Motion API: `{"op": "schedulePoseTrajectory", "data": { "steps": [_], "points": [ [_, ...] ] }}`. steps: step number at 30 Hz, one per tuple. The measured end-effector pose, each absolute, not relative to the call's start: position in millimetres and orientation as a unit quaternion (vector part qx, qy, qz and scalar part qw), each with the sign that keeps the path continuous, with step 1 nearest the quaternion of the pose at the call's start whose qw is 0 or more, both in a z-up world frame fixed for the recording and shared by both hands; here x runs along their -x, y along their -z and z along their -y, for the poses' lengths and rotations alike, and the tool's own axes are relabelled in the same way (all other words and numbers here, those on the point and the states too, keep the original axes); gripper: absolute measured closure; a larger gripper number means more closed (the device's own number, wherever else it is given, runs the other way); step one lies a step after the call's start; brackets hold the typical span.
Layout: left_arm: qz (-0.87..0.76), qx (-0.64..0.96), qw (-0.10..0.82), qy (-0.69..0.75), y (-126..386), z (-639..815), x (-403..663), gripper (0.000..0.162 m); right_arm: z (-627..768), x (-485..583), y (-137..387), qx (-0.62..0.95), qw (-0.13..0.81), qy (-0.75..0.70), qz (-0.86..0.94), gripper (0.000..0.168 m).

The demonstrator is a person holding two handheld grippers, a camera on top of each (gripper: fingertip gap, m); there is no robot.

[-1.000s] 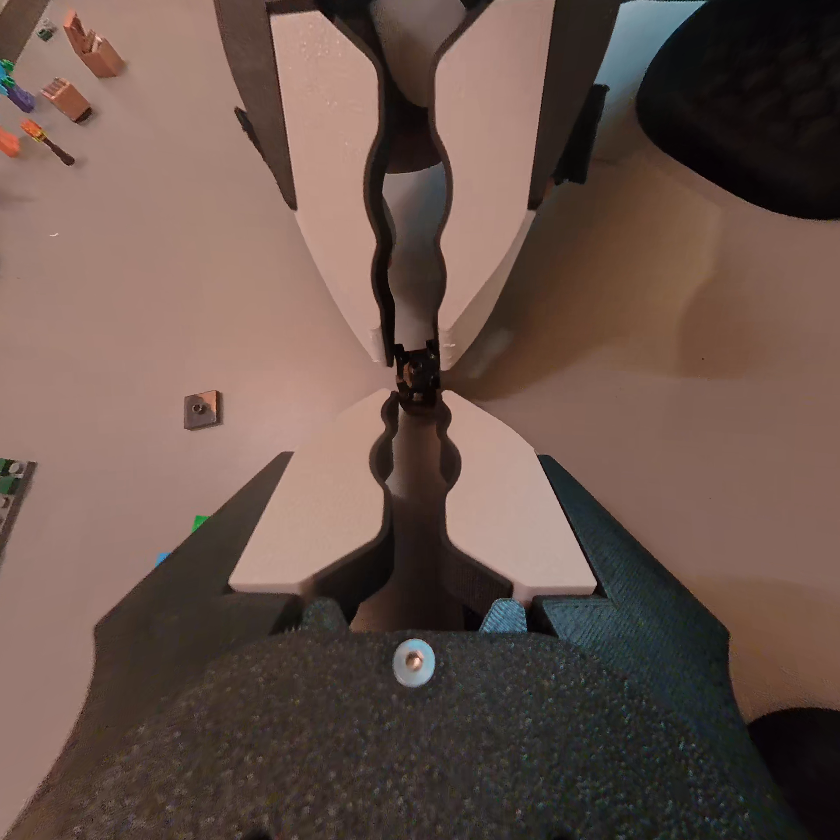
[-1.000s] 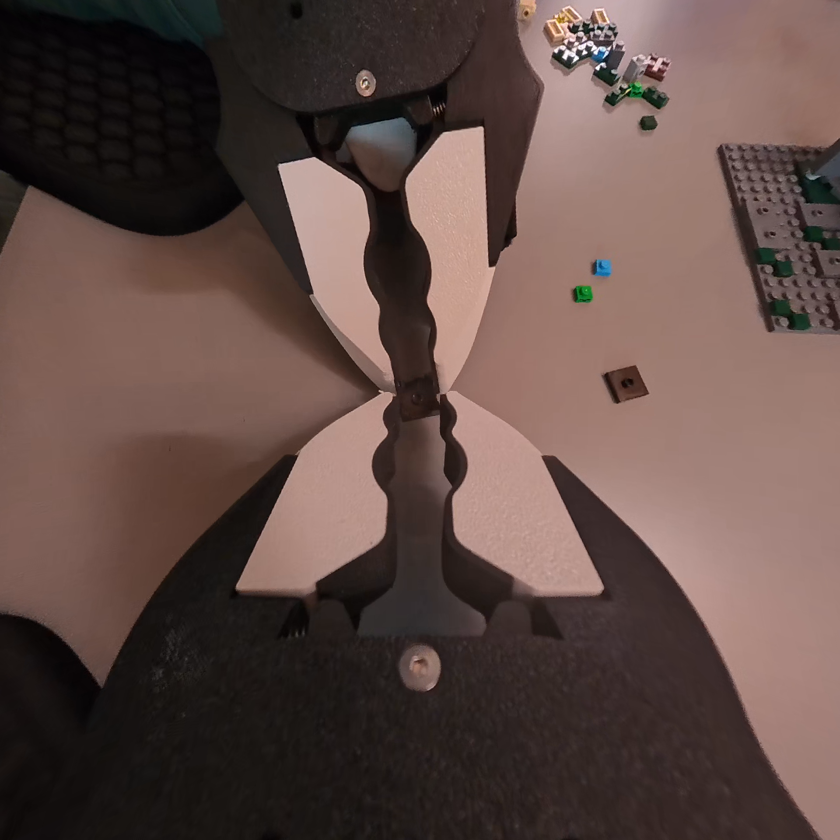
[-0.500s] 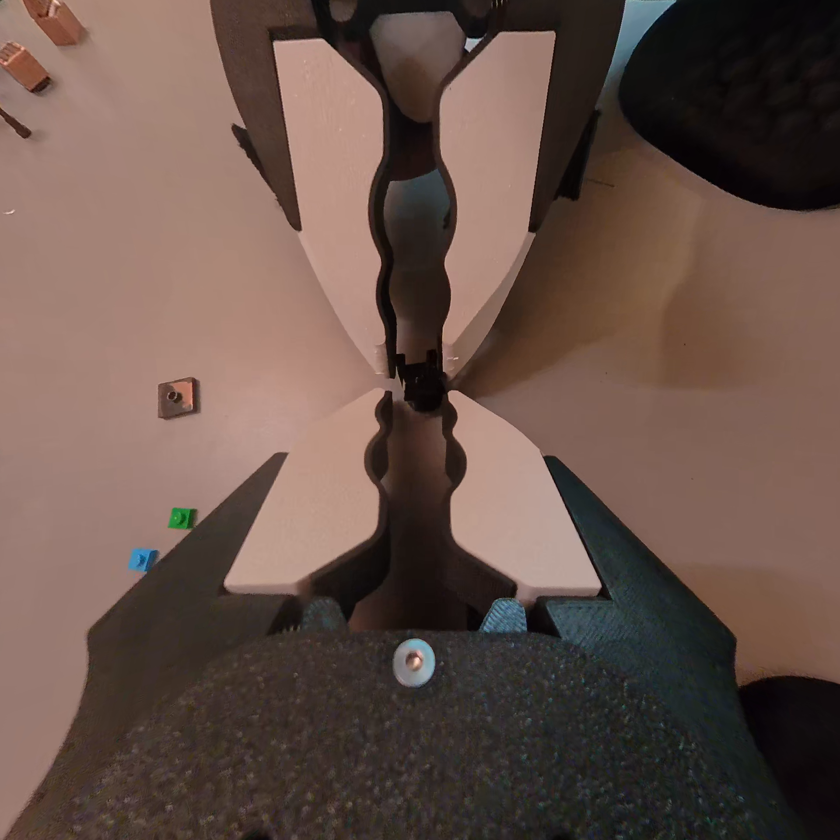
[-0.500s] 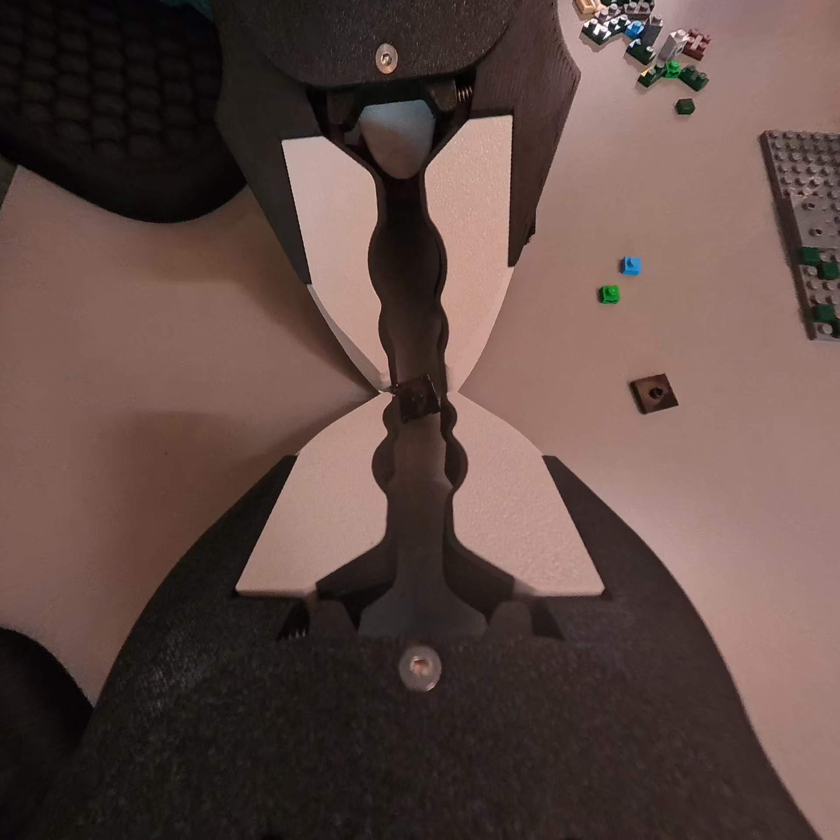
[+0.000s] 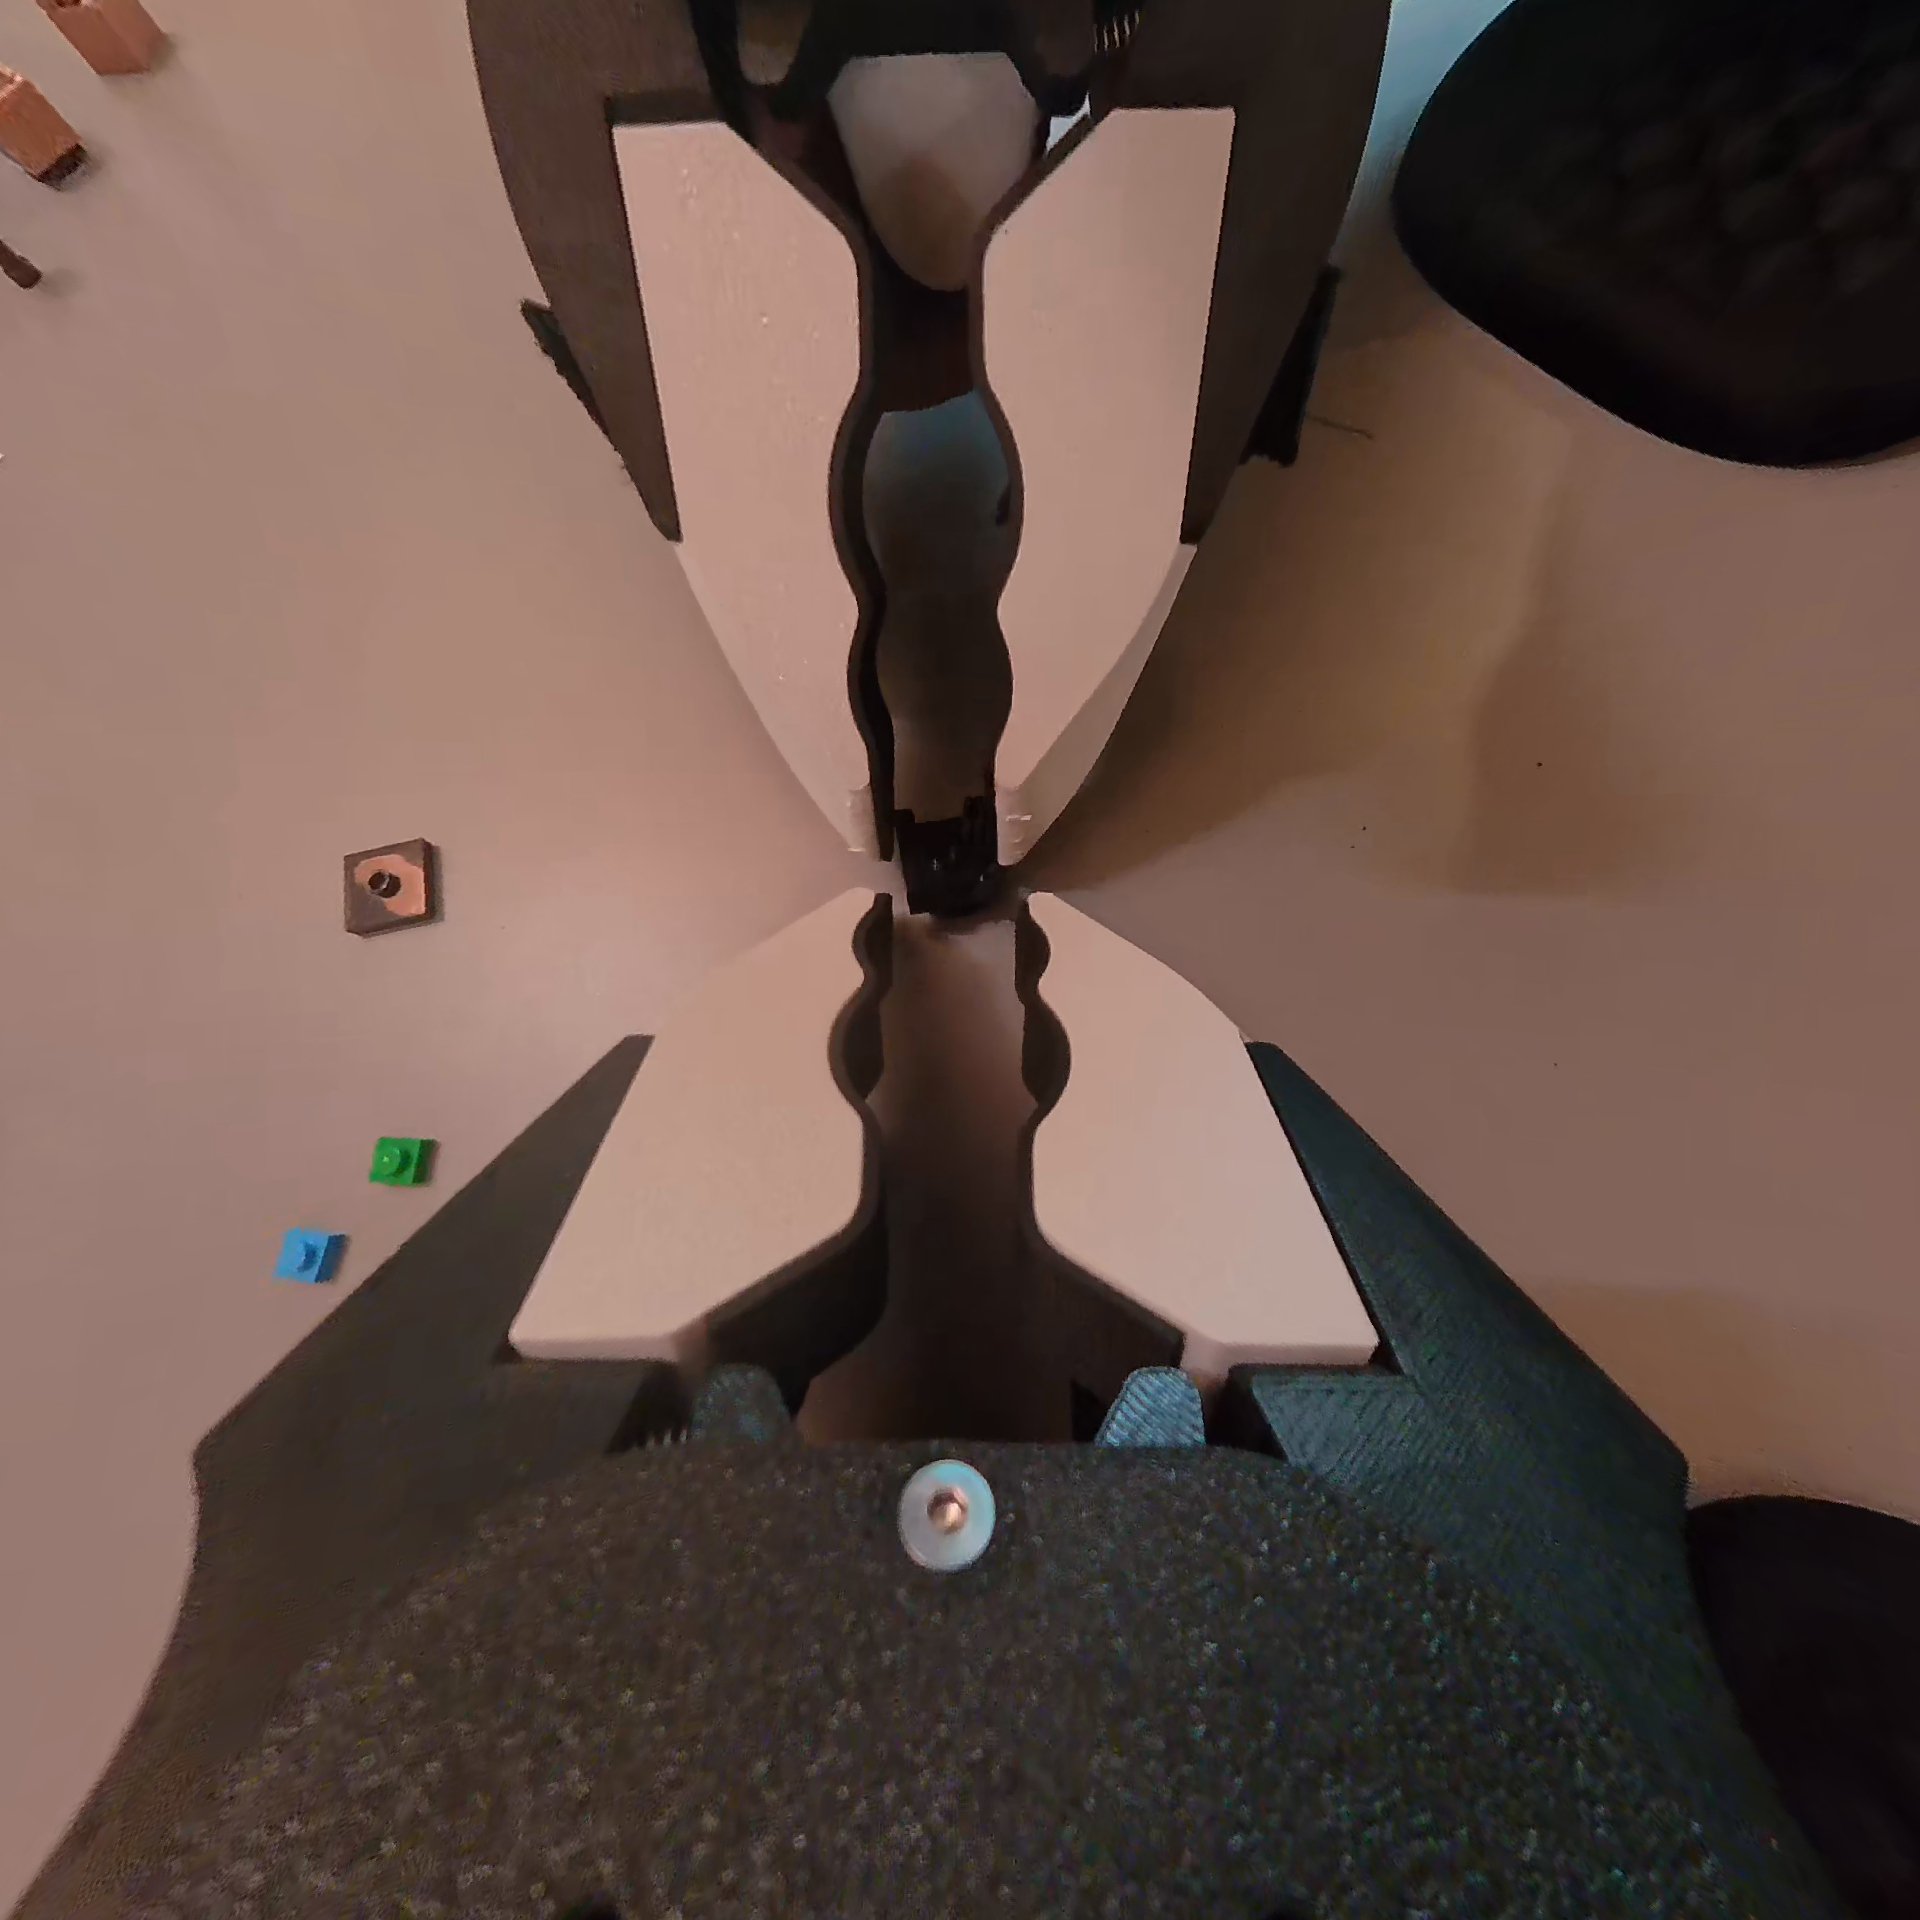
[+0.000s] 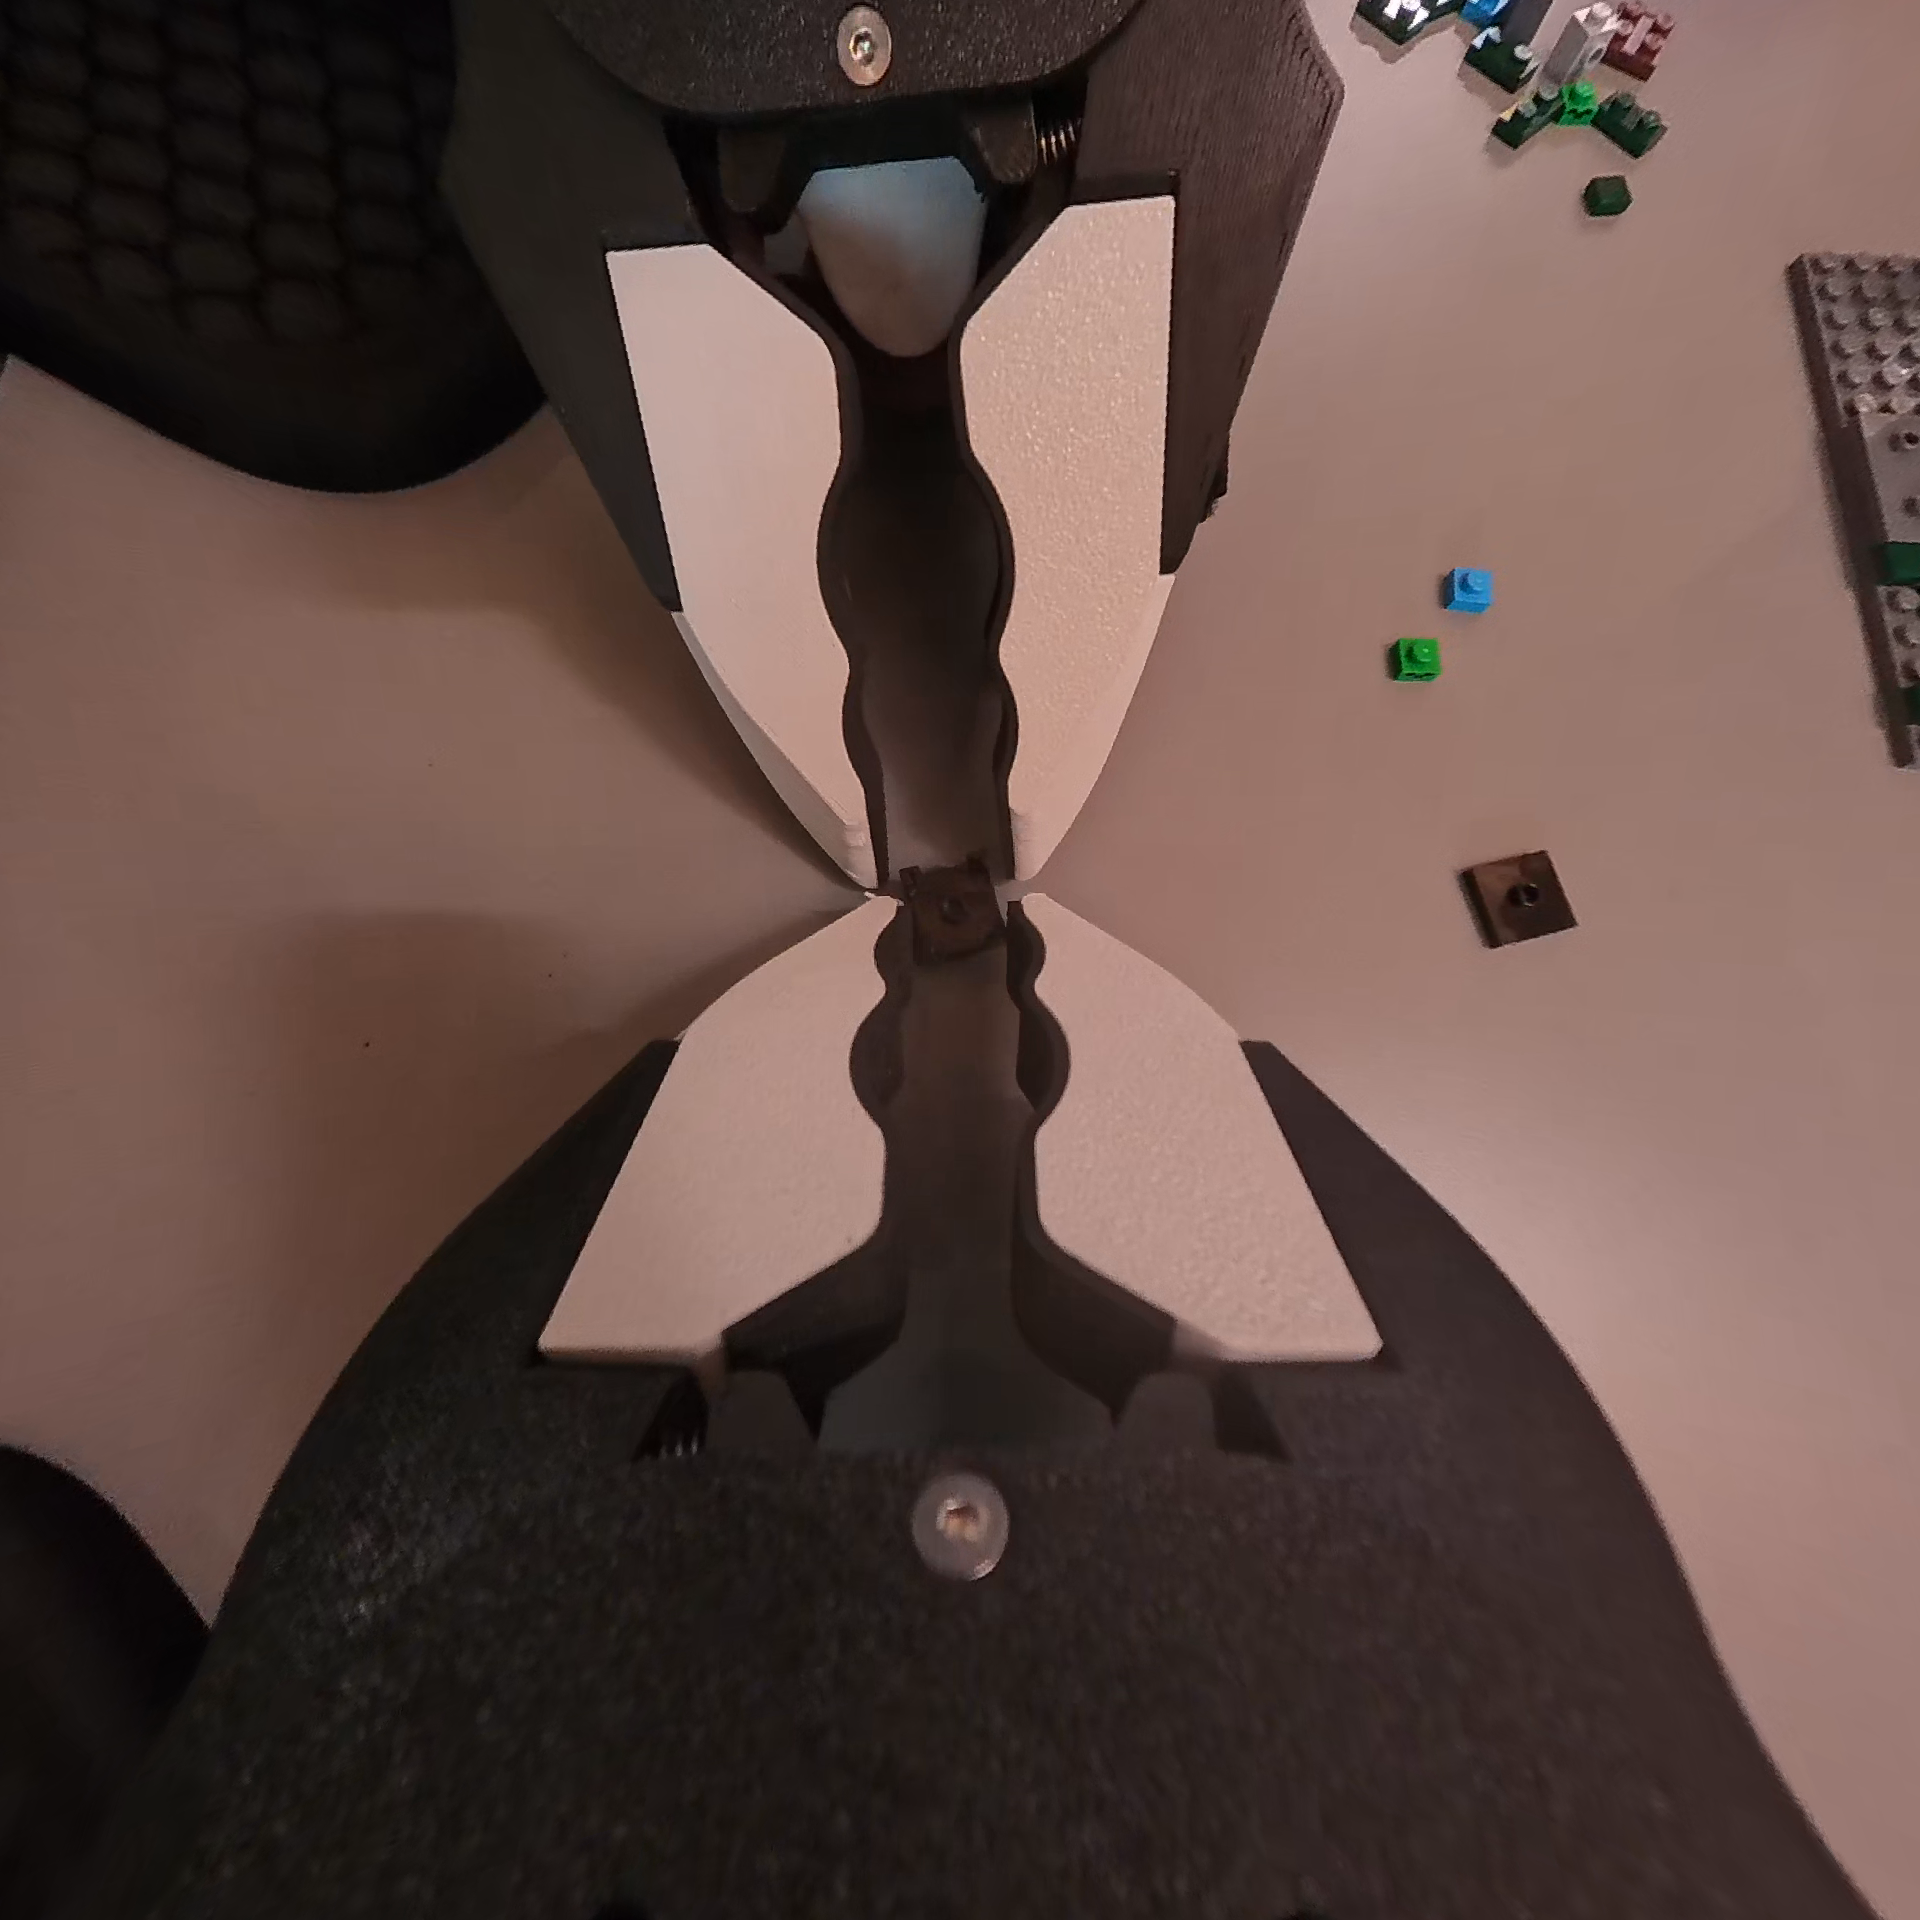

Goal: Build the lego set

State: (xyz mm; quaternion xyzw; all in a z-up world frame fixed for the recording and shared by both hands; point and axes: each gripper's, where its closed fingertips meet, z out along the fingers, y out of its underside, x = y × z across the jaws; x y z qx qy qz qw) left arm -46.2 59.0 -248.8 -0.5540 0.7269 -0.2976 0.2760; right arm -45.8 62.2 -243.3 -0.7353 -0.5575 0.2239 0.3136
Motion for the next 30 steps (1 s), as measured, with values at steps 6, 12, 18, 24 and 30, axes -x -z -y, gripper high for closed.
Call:
{"op": "schedulePoseTrajectory", "data": {
  "steps": [6, 12, 18, 24, 30],
  "points": [
    [-0.727, 0.554, 0.276, 0.298, 248.7, -58.7, 46.3, 0.14, -61.4, 45.6, 242.3, 0.735, 0.314, -0.228, 0.556, 0.149],
    [-0.719, 0.559, 0.275, 0.308, 246.1, -57.8, 45.3, 0.139, -62.5, 32.3, 233.1, 0.741, 0.323, -0.232, 0.542, 0.147],
    [-0.703, 0.574, 0.269, 0.324, 243.5, -58.9, 41.2, 0.137, -66.7, 13.8, 228.7, 0.754, 0.33, -0.228, 0.52, 0.147],
    [-0.708, 0.577, 0.271, 0.304, 247.4, -60.4, 38.7, 0.142, -60.1, 14.0, 237.0, 0.757, 0.305, -0.23, 0.529, 0.147],
    [-0.712, 0.574, 0.277, 0.293, 248.3, -61.5, 38.2, 0.145, -57.2, 18.1, 240.3, 0.757, 0.297, -0.234, 0.534, 0.147]
  ]
}}
